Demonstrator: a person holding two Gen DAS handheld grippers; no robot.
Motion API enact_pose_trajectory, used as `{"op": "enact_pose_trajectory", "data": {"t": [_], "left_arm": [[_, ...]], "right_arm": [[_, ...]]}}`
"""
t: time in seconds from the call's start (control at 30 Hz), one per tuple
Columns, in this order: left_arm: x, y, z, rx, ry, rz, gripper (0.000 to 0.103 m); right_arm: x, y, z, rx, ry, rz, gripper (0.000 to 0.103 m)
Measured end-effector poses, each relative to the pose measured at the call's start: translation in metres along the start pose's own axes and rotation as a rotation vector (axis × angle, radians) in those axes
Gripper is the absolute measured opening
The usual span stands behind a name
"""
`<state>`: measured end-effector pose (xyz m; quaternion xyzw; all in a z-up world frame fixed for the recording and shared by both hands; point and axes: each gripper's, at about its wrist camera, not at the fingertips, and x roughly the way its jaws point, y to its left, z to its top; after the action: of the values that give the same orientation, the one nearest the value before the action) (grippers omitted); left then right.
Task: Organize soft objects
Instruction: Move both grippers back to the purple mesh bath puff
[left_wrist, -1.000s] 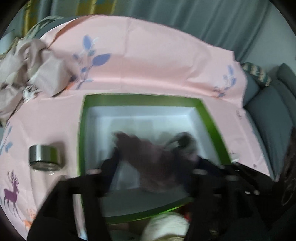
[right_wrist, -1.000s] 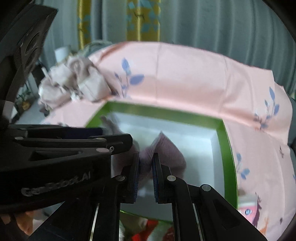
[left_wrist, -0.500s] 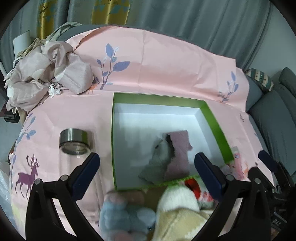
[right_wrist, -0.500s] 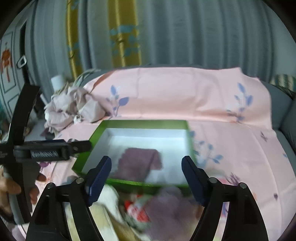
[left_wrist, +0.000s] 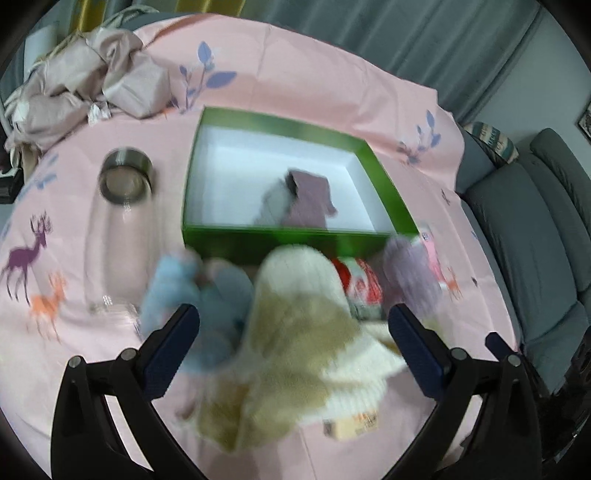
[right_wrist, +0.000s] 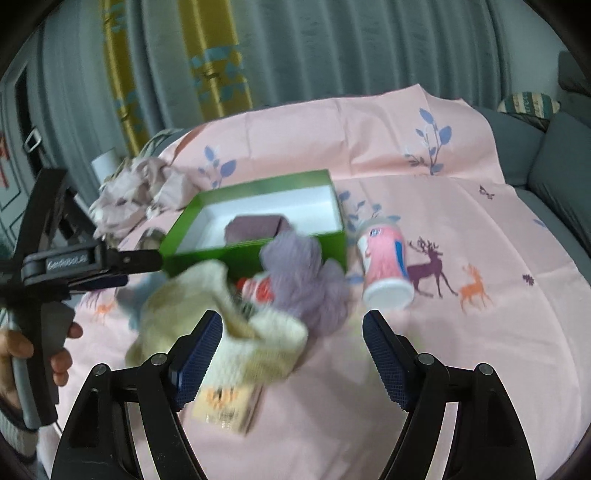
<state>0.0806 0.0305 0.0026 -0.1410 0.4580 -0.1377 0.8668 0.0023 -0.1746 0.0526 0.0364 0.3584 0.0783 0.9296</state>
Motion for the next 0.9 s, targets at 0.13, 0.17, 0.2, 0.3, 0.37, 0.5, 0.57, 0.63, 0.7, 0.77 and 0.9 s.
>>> {"op": "enact_pose_trajectory", "data": {"t": [0.13,0.17,0.2,0.3,0.37,0.5,0.57,0.63,0.7,0.77,0.9], "left_arm": [[-0.013,-0.012,-0.013,0.065,-0.037,0.001,0.102],[-0.016,-0.016,-0.016,0.083,-0.041,0.007,0.102],[-0.018,-0.018,-0.018,0.095,-0.041,0.005,0.102],[-0.025,-0.024,-0.019,0.135,-0.054,-0.007,0.102],[-0.028,-0.027,-0.021,0.154,-0.068,-0.014,0.102],[-0.028,-0.033,-0.02,0.169,-0.072,-0.028,0.102],[-0.026,-0.038,-0.018,0.176,-0.075,-0.038,0.102],[-0.024,-0.044,-0.017,0.181,-0.075,-0.049,0.102],[-0.02,-0.05,-0.015,0.187,-0.067,-0.061,0.102],[-0.016,-0.056,-0.014,0.19,-0.059,-0.069,0.102],[-0.005,-0.071,-0.01,0.198,-0.037,-0.094,0.102]], "right_arm": [[-0.018,0.003,-0.016,-0.002,-0.009,0.001,0.079],[-0.022,0.004,-0.02,0.004,-0.017,0.013,0.079],[-0.026,0.005,-0.023,0.004,-0.017,0.024,0.079],[-0.031,0.01,-0.029,-0.036,-0.007,0.001,0.079],[-0.035,0.013,-0.031,-0.054,-0.023,-0.017,0.079],[-0.031,0.015,-0.028,-0.053,-0.025,-0.007,0.079],[-0.032,0.015,-0.025,-0.061,-0.039,-0.022,0.079],[-0.032,0.012,-0.023,-0.055,-0.052,-0.021,0.079],[-0.031,0.006,-0.02,-0.035,-0.056,-0.02,0.079],[-0.028,0.0,-0.018,-0.016,-0.056,-0.016,0.079],[-0.021,-0.014,-0.018,0.018,-0.045,-0.006,0.079]]}}
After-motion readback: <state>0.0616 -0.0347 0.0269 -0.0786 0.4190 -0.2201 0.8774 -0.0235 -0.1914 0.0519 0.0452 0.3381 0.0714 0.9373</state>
